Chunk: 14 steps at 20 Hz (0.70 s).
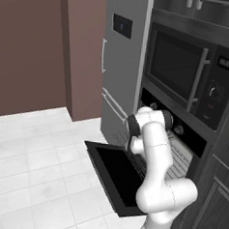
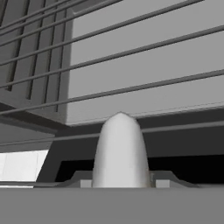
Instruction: Place the fish on the rack of the oven, and slide the rack back inside. Close the oven door.
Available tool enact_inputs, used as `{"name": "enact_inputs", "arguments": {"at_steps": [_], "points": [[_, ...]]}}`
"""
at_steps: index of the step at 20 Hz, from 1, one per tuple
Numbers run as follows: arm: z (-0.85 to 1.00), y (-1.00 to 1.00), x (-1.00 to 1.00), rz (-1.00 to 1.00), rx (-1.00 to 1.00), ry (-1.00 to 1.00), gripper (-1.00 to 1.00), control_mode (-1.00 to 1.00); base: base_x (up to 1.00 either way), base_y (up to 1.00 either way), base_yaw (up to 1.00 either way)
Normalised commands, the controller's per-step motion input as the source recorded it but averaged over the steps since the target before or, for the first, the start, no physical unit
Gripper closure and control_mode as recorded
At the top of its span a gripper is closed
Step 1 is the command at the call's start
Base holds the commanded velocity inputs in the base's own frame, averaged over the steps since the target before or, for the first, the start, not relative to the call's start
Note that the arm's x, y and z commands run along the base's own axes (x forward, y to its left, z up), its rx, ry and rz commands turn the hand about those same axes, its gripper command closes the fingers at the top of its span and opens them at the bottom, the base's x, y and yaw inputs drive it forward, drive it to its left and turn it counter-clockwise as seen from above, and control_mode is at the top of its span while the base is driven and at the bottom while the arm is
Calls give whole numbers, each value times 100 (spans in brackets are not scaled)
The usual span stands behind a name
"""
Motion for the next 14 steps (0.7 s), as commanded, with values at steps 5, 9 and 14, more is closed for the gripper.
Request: {"name": "enact_inputs", "arguments": {"at_steps": [5,9,14], "points": [[-26,-27,47,0,4,0,100,-100,0,0,0],[-51,5,9,0,1,0,100,-100,0,0,0],[-71,33,0,0,0,0,-100,-100,0,0,0]]}}
